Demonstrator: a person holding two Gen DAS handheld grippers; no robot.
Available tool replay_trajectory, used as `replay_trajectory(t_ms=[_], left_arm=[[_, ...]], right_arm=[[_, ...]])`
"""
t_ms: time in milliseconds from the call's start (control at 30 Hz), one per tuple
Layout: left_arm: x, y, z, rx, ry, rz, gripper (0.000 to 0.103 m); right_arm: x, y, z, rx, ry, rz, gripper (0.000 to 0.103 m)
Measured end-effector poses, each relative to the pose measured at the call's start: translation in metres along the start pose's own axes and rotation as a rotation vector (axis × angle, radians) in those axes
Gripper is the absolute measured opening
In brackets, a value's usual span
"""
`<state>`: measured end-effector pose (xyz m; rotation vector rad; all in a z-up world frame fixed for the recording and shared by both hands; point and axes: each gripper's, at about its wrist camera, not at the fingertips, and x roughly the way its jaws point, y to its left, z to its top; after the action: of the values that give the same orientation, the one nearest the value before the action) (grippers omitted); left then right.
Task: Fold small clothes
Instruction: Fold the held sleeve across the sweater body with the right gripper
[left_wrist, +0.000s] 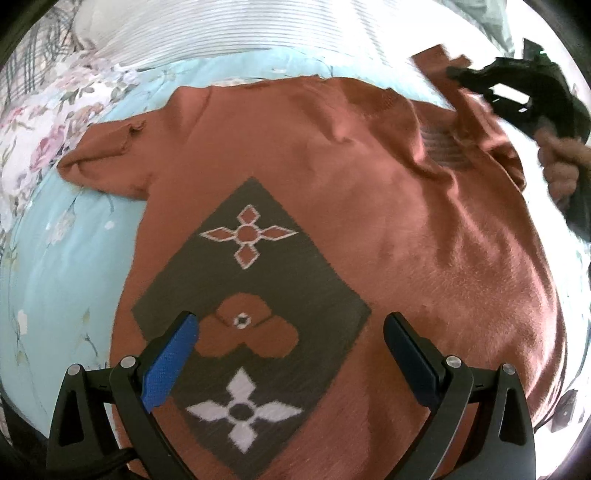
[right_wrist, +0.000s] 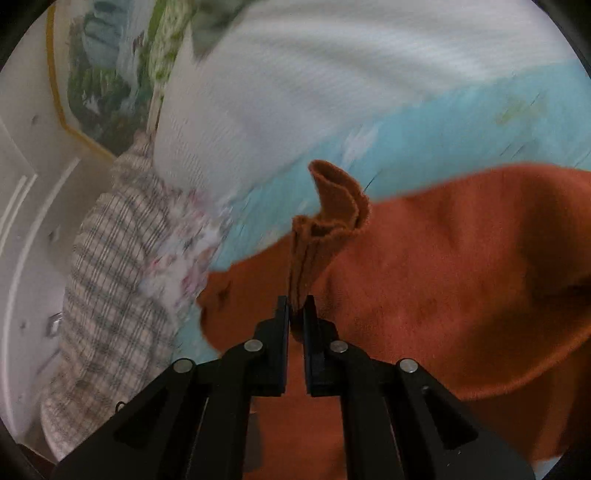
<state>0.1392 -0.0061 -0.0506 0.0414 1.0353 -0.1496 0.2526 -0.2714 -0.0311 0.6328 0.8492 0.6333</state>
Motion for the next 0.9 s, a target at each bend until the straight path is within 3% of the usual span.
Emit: replay_trajectory(t_ms=[267, 533, 667, 767, 900], left_arm=[[-0.005, 0.030, -0.007, -0.071, -0.006, -0.012, 0.100], [0.001, 0.054, -0.003, -0.137, -0.006, -0.026, 0.100], [0.011, 0.060, 0.006, -0.143, -0.016, -0.027, 0.101], [0.023, 0.062, 0.020, -0.131, -0.027, -0.013, 0.101], [0.049, 0.060, 0.050, -0.117, -0.025, -0.027, 0.101]], right_arm=[[0.118, 0.043, -0.037, 0.037, 0.180, 0.101, 0.008], [0.178, 0.051, -0.064, 0.064, 0.311, 0.142, 0.012], [0.176, 0.046, -0.067, 0.067, 0.310, 0.126, 0.026], [0.148, 0.038, -0.060, 0.075, 0.252, 0.117, 0.054], [0.096, 0.024, -0.052, 0.088, 0.128, 0.077, 0.057]])
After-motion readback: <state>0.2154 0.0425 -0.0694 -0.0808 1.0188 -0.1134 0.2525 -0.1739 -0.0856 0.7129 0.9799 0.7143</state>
